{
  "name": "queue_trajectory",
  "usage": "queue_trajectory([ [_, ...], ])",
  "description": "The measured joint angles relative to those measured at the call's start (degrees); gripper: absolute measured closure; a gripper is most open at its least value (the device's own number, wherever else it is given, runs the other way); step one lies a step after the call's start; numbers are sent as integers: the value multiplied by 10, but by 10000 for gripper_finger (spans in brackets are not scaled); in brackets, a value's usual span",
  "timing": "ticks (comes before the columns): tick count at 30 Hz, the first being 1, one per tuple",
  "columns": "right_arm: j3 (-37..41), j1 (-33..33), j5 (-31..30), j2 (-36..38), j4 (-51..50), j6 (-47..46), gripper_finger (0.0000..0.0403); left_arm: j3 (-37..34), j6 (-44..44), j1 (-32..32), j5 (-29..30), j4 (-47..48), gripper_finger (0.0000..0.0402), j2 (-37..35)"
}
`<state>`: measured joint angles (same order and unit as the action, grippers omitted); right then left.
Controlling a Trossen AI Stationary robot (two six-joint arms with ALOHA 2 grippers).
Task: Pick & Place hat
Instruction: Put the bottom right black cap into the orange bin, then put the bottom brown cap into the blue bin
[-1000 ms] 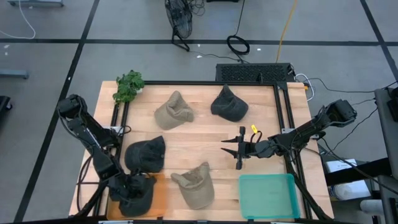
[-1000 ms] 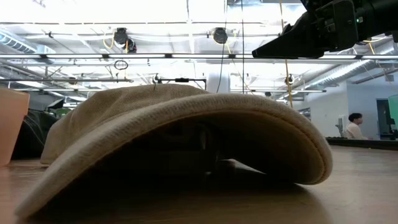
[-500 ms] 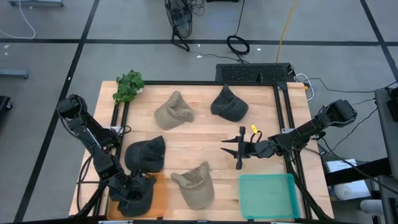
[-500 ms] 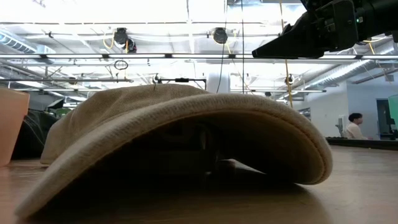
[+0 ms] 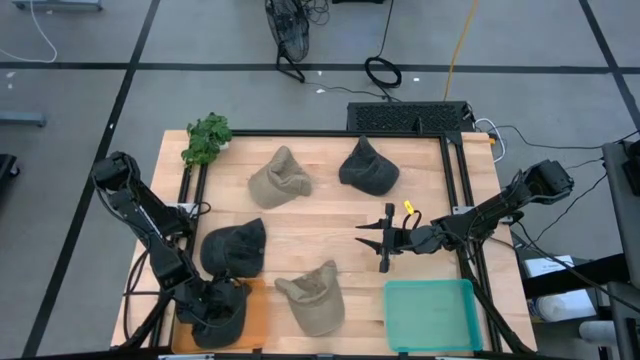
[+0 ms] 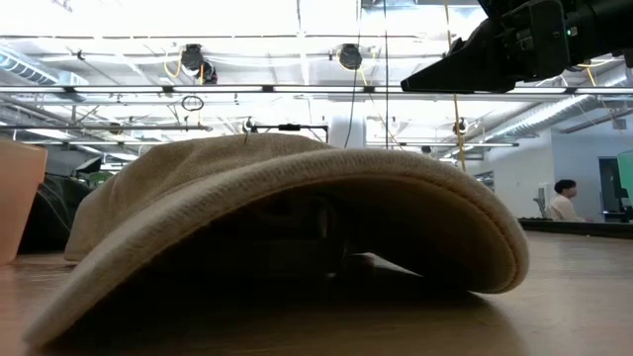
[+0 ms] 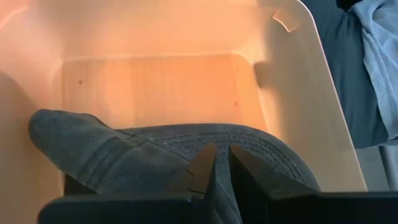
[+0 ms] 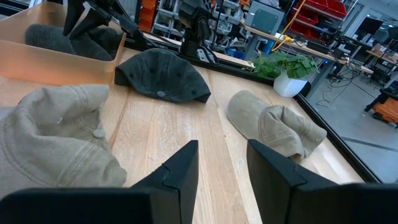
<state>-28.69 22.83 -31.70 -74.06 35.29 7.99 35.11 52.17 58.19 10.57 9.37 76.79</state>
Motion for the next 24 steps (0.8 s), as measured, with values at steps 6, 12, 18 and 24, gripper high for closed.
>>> queue_trajectory([
  [6, 0, -2, 0, 0, 0, 0, 289, 0, -17, -6, 26, -32, 350, 0],
  [12, 0, -12, 2, 0, -3, -19, 289, 0, -167, -38, 70, -222, 350, 0],
  [18, 0, -15, 2, 0, -15, -28, 289, 0, -322, -49, 112, -326, 350, -47],
  [24, 0, -15, 2, 0, -15, -27, 289, 0, -385, -51, 336, -311, 350, -95],
])
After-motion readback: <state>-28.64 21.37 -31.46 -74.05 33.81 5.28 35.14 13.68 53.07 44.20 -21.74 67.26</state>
